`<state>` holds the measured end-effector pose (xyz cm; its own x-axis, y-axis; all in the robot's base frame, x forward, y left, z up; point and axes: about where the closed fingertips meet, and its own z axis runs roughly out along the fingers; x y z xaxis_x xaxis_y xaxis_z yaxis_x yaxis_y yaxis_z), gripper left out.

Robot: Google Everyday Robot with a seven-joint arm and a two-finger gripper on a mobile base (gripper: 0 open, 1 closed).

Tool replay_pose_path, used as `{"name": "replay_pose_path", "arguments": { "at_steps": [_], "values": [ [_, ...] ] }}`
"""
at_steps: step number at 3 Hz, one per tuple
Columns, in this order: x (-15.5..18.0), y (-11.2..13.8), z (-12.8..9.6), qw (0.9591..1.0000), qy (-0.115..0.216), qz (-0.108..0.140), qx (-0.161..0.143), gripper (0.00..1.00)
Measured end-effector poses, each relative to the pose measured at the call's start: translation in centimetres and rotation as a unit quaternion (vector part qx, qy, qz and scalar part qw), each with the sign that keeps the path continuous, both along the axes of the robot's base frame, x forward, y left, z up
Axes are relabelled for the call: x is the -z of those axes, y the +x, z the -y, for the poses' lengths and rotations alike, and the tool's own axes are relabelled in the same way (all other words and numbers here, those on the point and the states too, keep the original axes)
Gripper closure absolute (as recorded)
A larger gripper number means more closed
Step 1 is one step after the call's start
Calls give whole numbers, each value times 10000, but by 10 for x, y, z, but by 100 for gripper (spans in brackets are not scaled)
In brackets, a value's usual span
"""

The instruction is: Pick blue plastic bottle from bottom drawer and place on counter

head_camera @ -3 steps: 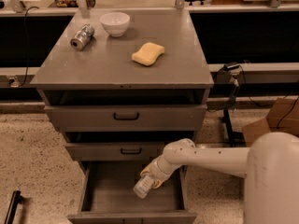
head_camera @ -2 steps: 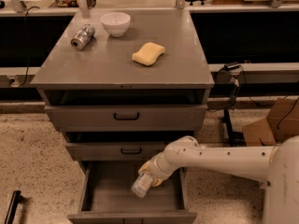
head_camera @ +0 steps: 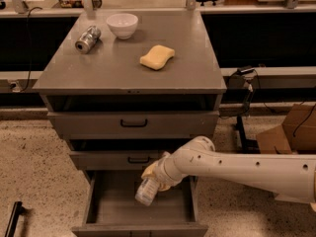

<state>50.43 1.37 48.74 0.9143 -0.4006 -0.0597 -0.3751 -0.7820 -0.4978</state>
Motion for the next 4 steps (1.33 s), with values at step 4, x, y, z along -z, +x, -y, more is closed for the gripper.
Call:
{"name": "replay_pose_path", "arguments": {
  "at_steps": [4],
  "values": [
    [-148,46,9,9902,746,380,-1120,100]
  ]
}}
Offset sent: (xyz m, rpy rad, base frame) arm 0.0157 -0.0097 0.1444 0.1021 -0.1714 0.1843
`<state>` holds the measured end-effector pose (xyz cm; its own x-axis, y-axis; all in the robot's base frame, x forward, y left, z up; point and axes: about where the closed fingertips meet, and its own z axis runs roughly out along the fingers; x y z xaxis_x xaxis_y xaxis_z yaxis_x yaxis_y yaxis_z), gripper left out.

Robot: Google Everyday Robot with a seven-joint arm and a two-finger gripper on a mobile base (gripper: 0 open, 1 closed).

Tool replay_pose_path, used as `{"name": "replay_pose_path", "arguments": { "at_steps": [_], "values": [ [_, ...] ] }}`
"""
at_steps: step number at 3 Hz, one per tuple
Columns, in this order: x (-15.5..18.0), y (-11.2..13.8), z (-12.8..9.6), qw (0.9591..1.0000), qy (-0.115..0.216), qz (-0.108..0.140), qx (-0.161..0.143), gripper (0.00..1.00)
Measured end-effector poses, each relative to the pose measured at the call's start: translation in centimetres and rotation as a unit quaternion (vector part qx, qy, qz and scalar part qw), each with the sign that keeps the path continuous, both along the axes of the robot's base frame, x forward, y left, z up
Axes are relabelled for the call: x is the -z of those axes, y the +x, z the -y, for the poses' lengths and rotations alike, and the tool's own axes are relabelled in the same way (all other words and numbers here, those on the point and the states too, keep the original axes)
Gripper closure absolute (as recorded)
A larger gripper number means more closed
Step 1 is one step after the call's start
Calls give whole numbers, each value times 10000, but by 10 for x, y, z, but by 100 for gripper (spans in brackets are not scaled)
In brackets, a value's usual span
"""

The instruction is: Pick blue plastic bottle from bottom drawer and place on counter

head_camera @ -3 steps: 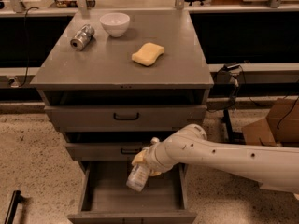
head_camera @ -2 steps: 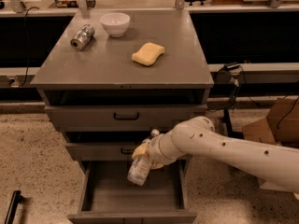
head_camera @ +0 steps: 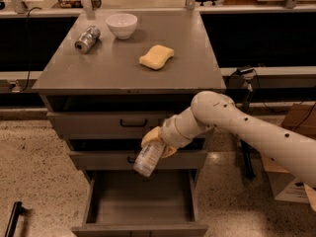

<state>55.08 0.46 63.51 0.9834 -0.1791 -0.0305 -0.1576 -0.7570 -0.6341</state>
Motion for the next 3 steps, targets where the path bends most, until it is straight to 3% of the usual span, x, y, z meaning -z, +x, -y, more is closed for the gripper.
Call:
{"name": "replay_pose_path", "arguments": {
  "at_steps": [2,3],
  "values": [
    [0,0,0,10000,0,2,-1,100],
    [-24,-22,-34,9988,42,380,-305,100]
  ]
}}
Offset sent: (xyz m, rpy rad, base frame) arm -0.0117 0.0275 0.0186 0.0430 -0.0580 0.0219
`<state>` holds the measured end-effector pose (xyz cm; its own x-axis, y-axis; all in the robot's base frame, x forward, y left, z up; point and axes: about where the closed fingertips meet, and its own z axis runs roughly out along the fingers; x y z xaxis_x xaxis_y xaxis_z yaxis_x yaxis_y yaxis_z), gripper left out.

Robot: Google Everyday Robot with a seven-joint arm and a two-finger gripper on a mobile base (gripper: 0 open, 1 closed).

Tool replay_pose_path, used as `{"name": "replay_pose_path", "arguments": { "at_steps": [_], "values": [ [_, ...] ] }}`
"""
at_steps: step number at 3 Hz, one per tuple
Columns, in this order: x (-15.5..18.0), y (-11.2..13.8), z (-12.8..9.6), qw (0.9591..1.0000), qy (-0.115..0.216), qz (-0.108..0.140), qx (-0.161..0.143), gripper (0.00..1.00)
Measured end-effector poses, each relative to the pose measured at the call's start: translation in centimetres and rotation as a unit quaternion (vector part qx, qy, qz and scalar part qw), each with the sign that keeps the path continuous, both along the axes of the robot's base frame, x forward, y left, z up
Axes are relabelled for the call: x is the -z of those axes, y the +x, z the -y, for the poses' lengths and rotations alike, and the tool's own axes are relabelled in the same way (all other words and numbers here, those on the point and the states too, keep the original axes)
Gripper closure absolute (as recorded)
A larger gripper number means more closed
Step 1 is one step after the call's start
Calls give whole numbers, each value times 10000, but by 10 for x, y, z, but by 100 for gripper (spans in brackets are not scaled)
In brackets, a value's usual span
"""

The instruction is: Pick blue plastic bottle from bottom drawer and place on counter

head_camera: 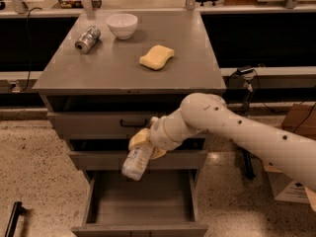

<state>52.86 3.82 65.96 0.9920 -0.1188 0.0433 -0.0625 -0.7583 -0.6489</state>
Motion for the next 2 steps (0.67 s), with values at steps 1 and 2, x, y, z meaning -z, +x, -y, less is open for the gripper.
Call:
{"name": "replay_pose_path", "arguments": {
  "at_steps": [1,2],
  "values": [
    [-28,-33,-42,9990,134,303,-284,100],
    [-52,-46,-65,9982,248,293,-452,100]
  ]
}}
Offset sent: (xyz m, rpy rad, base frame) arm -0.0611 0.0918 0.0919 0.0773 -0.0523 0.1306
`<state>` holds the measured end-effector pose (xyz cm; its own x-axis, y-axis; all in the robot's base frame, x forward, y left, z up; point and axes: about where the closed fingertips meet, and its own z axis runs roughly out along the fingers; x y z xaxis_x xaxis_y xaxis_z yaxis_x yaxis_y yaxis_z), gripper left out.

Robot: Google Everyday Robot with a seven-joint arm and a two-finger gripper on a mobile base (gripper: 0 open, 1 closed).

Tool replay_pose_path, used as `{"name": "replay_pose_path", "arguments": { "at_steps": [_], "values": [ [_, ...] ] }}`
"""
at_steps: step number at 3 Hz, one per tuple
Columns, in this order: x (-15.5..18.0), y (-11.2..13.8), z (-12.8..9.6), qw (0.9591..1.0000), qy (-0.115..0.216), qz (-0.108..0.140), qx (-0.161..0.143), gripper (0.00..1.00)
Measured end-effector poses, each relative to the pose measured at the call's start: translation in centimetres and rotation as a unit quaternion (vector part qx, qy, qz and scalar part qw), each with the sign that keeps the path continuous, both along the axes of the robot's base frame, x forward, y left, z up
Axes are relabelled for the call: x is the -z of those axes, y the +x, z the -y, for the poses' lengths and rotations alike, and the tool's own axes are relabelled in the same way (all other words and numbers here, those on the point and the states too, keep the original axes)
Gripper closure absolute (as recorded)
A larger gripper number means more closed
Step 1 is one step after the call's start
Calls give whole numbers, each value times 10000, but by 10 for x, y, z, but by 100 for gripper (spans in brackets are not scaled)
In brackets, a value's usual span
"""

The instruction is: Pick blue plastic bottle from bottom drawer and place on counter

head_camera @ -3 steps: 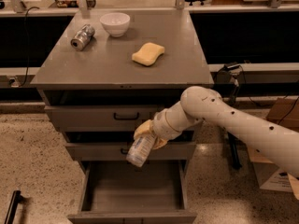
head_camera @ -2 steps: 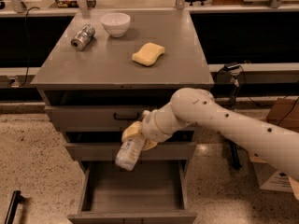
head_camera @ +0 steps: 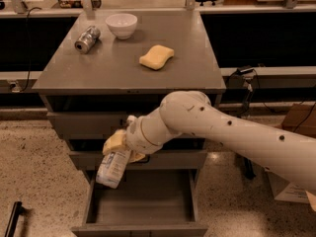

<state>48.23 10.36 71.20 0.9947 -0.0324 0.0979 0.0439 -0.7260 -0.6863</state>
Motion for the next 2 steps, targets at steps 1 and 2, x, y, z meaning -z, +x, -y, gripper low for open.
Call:
{"name": "replay_pose_path", "arguments": {
  "at_steps": [1,2],
  "values": [
    [-37,10,-3,9999,58,-40,-114,100],
    [-90,39,2,9997,116,23,-202,100]
  ]
}}
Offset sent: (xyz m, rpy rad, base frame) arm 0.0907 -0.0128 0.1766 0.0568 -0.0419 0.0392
